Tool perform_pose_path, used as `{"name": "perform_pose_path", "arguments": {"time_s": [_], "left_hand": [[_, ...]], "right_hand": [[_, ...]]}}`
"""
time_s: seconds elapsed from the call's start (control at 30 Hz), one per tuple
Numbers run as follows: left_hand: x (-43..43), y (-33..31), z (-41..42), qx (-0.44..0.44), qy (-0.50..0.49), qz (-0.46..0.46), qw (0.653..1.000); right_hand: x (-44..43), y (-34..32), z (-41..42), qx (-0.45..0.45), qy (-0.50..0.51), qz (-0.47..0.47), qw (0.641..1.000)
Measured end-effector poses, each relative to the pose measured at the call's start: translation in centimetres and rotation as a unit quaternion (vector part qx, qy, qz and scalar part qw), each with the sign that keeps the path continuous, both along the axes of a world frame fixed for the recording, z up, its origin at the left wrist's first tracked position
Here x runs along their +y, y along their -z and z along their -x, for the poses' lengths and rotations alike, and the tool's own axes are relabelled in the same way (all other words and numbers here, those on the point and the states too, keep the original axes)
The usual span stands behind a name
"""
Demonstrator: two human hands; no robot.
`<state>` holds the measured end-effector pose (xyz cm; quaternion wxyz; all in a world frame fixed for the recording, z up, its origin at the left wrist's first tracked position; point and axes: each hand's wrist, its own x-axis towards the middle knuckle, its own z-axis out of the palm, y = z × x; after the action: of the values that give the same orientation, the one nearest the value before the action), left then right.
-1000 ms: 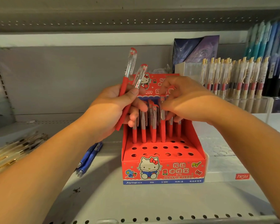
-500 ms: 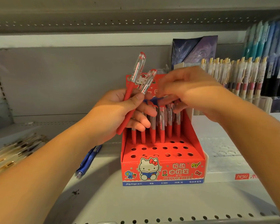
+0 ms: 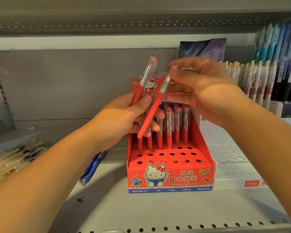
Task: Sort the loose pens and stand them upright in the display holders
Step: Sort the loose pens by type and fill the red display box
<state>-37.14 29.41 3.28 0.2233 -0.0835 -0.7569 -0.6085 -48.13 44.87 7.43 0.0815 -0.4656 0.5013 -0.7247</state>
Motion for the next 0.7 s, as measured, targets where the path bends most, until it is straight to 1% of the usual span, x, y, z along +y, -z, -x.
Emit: {"name": "perform_pose_path", "arguments": {"time_s": [0.1, 0.17, 0.27, 0.37, 0.47, 0.53, 0.63, 0.7], "left_hand": [[-0.2, -0.2, 0.0, 0.018, -0.043, 0.025, 0.999], [-0.2, -0.3, 0.0, 0.022, -0.052, 0.029, 0.998], [0.0, -0.6, -0.2, 0.004, -0.028, -0.006, 1.0], [-0.1, -1.0, -0.4, -0.046, 0.017, -0.076, 0.996], [-0.1, -1.1, -0.4, -0.043, 0.044, -0.103, 0.993], [0.0, -1.0, -0.4, -0.026, 0.035, -0.095, 0.995], [0.1, -0.8, -0.4, -0.002, 0.007, -0.046, 0.999], [0.1, -0.7, -0.4, 0.005, 0.017, -0.037, 0.999]], "right_hand": [[0.3, -0.4, 0.1, 0.013, 0.071, 0.017, 0.997], [0.5, -0.6, 0.4, 0.057, 0.137, 0.002, 0.989], [0.5, -0.4, 1.0, 0.139, 0.221, -0.056, 0.964], [0.1, 0.0, 1.5, 0.162, 0.245, -0.12, 0.948], [-0.3, 0.3, 1.7, 0.177, 0.258, -0.145, 0.939], [-0.3, 0.4, 1.8, 0.183, 0.262, -0.148, 0.936], [-0.4, 0.5, 2.0, 0.198, 0.265, -0.172, 0.928], [-0.4, 0.6, 2.0, 0.198, 0.265, -0.19, 0.924]]}}
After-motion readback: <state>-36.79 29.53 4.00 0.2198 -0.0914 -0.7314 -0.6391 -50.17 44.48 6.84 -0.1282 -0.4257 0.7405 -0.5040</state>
